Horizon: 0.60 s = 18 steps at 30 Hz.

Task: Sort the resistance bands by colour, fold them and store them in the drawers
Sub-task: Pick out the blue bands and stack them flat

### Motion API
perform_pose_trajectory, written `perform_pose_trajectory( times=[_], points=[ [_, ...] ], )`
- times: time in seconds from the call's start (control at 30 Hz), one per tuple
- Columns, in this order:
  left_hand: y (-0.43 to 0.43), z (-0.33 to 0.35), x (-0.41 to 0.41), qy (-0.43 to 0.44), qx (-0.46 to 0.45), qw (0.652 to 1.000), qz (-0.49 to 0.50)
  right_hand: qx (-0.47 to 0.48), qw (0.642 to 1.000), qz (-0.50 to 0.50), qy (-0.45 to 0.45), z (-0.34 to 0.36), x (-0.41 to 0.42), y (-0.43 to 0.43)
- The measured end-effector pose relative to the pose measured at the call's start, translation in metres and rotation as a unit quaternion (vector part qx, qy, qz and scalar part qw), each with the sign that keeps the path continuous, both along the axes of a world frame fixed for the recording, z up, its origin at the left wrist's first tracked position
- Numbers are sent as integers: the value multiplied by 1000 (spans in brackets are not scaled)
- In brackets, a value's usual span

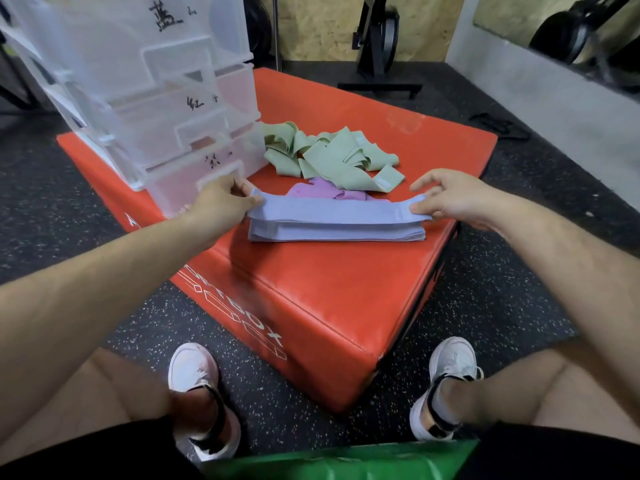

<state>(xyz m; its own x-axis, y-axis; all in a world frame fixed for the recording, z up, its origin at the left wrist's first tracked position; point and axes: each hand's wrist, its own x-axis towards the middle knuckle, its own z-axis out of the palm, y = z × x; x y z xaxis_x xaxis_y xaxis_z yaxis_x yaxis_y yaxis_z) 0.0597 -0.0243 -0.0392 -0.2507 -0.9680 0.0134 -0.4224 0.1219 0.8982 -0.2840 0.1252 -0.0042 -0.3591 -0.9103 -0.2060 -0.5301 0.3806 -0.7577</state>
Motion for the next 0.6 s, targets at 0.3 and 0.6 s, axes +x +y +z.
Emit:
perform_pose_trajectory(
  times=[0.3,0.6],
  points=[
    [9,-8,0,-141,-115,982,-52,-5,980,55,189,-16,6,3],
    [-1,-29,6,-238,-189,949,-80,-14,962,86,258,-33,6,1]
  ],
)
